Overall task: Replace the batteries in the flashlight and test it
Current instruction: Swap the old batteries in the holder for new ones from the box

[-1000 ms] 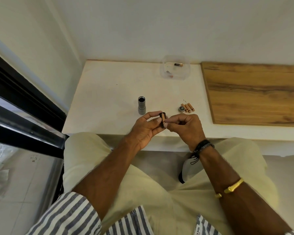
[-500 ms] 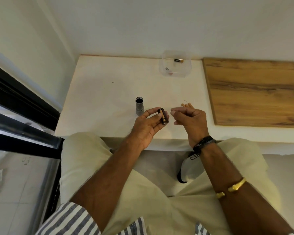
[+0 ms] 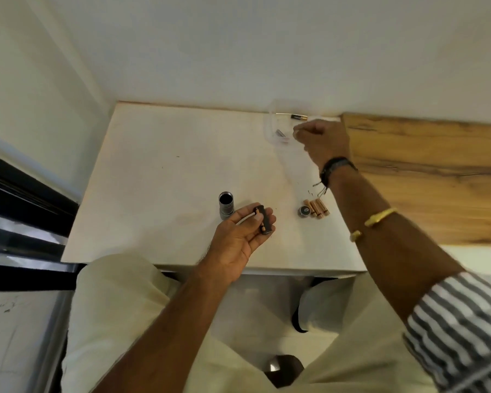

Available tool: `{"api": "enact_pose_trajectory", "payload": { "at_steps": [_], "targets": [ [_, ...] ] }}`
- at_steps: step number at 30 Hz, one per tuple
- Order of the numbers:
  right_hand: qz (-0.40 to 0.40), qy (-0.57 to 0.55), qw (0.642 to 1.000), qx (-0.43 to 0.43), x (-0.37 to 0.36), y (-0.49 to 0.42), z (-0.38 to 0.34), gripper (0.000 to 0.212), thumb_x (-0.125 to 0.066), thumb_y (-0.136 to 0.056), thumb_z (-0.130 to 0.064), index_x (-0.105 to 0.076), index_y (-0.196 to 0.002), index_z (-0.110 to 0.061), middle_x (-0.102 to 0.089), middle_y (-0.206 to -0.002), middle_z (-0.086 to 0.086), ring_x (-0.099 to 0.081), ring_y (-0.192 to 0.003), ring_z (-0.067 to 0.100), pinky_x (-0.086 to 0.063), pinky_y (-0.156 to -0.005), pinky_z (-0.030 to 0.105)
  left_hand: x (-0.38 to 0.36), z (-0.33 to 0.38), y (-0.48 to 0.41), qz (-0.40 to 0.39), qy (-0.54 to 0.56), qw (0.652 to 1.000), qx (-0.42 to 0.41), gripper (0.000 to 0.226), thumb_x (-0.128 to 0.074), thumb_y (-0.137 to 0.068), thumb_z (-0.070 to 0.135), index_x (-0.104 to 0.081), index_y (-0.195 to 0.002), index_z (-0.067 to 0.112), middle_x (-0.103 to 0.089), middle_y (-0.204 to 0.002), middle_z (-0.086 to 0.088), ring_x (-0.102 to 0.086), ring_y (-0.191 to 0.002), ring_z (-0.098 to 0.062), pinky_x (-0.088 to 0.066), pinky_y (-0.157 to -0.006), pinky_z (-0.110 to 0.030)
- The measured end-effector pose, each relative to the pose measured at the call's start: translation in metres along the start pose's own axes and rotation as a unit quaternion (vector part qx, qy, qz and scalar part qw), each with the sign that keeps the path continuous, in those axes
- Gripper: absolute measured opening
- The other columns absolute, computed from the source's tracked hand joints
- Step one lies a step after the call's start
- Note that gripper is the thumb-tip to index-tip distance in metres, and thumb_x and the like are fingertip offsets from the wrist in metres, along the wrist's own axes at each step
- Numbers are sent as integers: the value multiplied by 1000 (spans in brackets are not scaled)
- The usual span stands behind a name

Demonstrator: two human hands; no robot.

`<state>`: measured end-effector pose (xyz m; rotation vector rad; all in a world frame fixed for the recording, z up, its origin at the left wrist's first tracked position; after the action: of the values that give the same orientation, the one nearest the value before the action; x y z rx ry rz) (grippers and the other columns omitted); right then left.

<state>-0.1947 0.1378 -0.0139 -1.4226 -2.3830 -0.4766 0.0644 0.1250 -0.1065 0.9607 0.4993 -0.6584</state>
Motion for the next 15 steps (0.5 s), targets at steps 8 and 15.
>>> {"api": "enact_pose_trajectory", "payload": {
  "at_steps": [8,15],
  "targets": [
    [-89,335,937,42,-38,-52,-32,24,-83,-76,-29,-79,-98,-19,-76,-103,5,-70,-98,27,-59,-88,38,-2,-16,21,-16,-27,999,10,37,-63,-90,5,-59,-126,-2,-70,-121,-17,-69,-111,-31,-59,-88,-38],
    [-111,417,901,43,-51,-55,-32,32,-75,-83,-33,-74,-108,-14,-74,-111,10,-69,-103,34,-59,-93,44,-7,-18,26,-26,-22,999,12,40,-65,-86,7,-60,-124,-1,-70,-121,-19,-69,-112,-32,-59,-89,-39]
  ]
}}
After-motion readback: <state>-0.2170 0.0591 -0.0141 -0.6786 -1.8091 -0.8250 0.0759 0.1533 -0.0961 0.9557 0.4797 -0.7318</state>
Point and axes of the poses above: each hand's wrist, its own y-axis away from the middle knuckle, its own x-axis out of the back of the hand, z = x × y, the point moved 10 cm from there along -y, towards the middle knuckle
